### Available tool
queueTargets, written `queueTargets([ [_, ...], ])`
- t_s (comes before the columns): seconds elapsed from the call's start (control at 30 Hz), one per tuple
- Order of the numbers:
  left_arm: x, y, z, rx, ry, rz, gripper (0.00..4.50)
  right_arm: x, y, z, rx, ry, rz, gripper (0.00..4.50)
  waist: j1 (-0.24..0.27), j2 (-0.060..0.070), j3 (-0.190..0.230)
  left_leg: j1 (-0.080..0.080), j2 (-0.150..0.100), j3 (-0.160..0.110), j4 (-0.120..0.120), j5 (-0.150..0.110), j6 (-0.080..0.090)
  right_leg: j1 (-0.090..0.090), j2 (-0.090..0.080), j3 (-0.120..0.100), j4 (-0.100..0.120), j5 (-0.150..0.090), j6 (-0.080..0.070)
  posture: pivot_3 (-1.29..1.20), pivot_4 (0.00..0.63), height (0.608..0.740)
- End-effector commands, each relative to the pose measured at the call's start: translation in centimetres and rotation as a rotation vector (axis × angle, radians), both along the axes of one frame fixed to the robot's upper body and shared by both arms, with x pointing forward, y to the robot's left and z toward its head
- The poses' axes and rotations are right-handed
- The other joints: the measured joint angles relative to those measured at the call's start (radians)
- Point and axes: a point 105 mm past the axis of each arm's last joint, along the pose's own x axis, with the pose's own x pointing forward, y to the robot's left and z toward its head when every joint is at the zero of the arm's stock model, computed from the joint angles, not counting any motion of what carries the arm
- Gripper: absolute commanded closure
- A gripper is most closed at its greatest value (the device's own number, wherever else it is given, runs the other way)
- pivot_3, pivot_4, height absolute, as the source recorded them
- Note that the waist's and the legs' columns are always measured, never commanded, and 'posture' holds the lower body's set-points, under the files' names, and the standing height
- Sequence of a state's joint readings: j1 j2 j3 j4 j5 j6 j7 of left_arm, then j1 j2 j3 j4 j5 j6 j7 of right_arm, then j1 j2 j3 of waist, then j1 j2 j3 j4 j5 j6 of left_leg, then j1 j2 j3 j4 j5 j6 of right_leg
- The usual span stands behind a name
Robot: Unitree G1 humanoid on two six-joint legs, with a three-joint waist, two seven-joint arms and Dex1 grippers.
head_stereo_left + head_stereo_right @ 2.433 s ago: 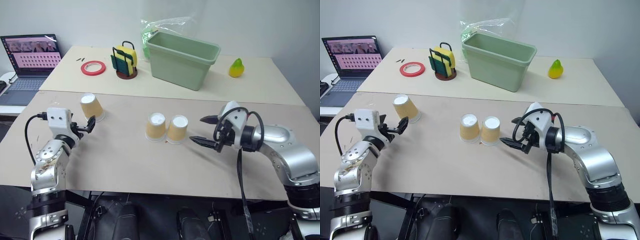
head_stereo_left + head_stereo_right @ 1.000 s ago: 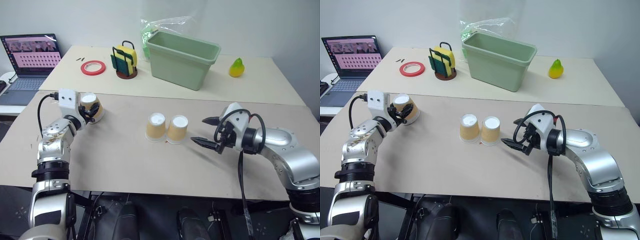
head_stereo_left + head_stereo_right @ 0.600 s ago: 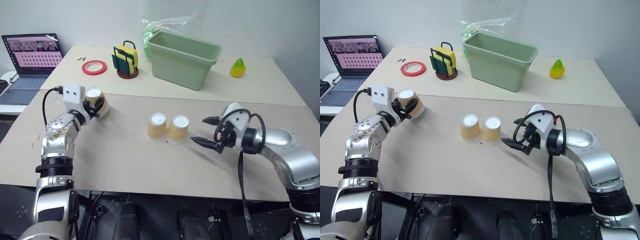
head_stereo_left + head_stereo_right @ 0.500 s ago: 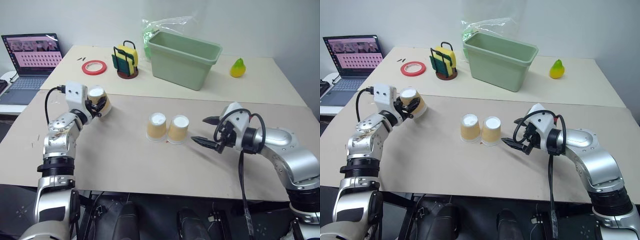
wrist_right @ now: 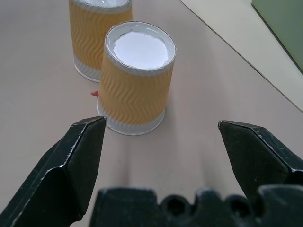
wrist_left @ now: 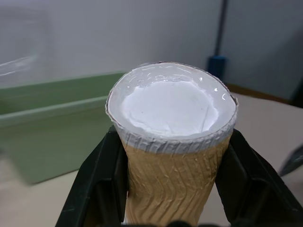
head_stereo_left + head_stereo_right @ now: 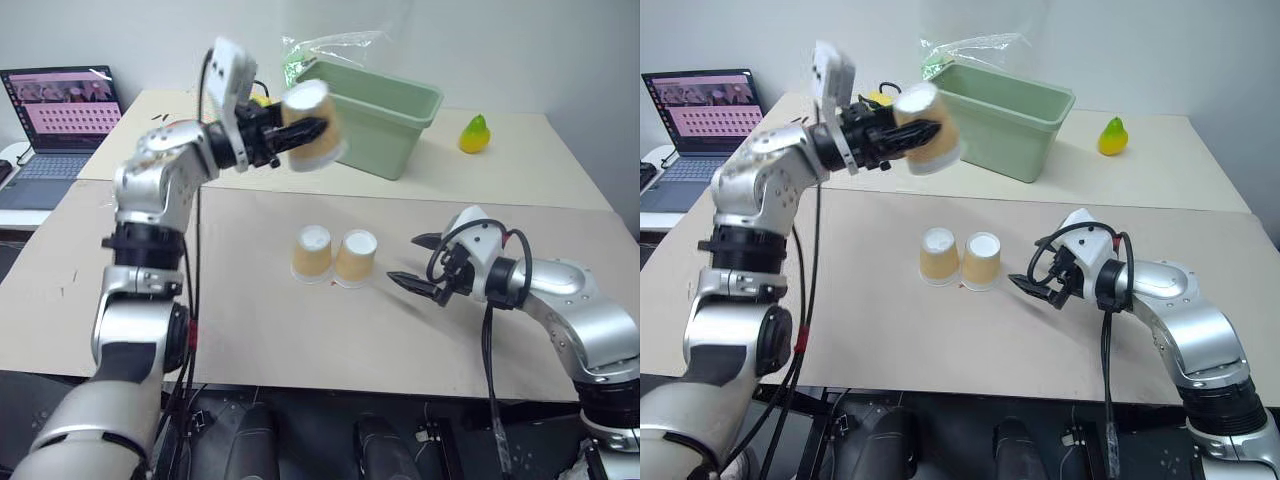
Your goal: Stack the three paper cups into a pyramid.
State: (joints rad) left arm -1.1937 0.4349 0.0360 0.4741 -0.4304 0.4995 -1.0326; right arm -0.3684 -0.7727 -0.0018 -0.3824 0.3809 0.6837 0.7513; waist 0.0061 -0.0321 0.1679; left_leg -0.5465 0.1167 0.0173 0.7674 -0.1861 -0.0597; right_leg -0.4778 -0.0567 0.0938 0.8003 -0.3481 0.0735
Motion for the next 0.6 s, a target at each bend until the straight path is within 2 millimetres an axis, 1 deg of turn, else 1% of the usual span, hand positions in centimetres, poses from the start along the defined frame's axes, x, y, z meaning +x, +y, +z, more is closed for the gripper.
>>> queueTargets([
  [0.03,0.2,-2.4,-1.7,0.083,0.014,-0.138,2.41,-0.2,-1.0,1.2,-0.016,-0.064,-0.048,0.00,0.001,0.000,0.000,0.000,0.000,0.000,0.000,0.000,0.000,0.000,0.000,0.000,0.000,0.000,0.000,0.00,0.150,0.656],
  [0.17,-0.2,-3.9,-3.8,0.169,0.019,-0.250,2.41,-0.5,-1.3,1.2,-0.018,-0.071,-0.073,0.00,-0.002,0.001,0.000,0.000,0.000,0.000,0.001,0.000,0.000,0.000,0.000,0.000,0.001,0.000,0.000,0.00,0.150,0.656],
  [0.23,-0.5,-4.3,-5.2,0.227,0.016,-0.295,2.41,-0.8,-1.6,1.2,-0.019,-0.073,-0.089,0.00,-0.006,0.001,0.000,-0.001,0.000,0.000,0.001,0.000,0.000,-0.001,0.000,0.000,0.000,0.000,0.000,0.00,0.150,0.656],
  [0.3,-0.5,-4.5,-6.3,0.253,0.029,-0.318,2.41,-1.0,-1.8,1.1,-0.019,-0.070,-0.104,0.00,-0.008,0.001,0.001,-0.002,0.000,-0.001,0.000,0.000,0.000,-0.002,0.000,0.000,0.000,0.000,0.000,0.00,0.150,0.656],
  [0.37,-0.6,-4.7,-6.7,0.261,0.040,-0.334,2.41,-1.2,-2.0,1.0,-0.021,-0.067,-0.115,0.00,-0.010,0.001,0.001,-0.002,0.000,-0.001,-0.001,0.000,0.000,-0.001,0.000,0.000,0.001,0.000,0.000,0.00,0.150,0.656],
  [0.5,-0.9,-4.9,-6.5,0.253,0.050,-0.368,2.41,-1.4,-2.2,0.9,-0.022,-0.064,-0.132,0.00,-0.018,0.001,0.001,-0.002,0.000,-0.001,0.000,0.000,0.001,-0.001,0.000,0.000,0.001,0.000,0.000,0.00,0.150,0.656],
  [0.6,-1.0,-4.5,-6.8,0.264,0.060,-0.378,2.41,-1.4,-2.2,0.8,-0.023,-0.063,-0.137,0.00,-0.020,0.001,0.001,-0.002,0.000,-0.002,0.000,0.000,0.001,-0.001,0.000,0.000,0.001,0.000,0.000,0.00,0.150,0.656],
])
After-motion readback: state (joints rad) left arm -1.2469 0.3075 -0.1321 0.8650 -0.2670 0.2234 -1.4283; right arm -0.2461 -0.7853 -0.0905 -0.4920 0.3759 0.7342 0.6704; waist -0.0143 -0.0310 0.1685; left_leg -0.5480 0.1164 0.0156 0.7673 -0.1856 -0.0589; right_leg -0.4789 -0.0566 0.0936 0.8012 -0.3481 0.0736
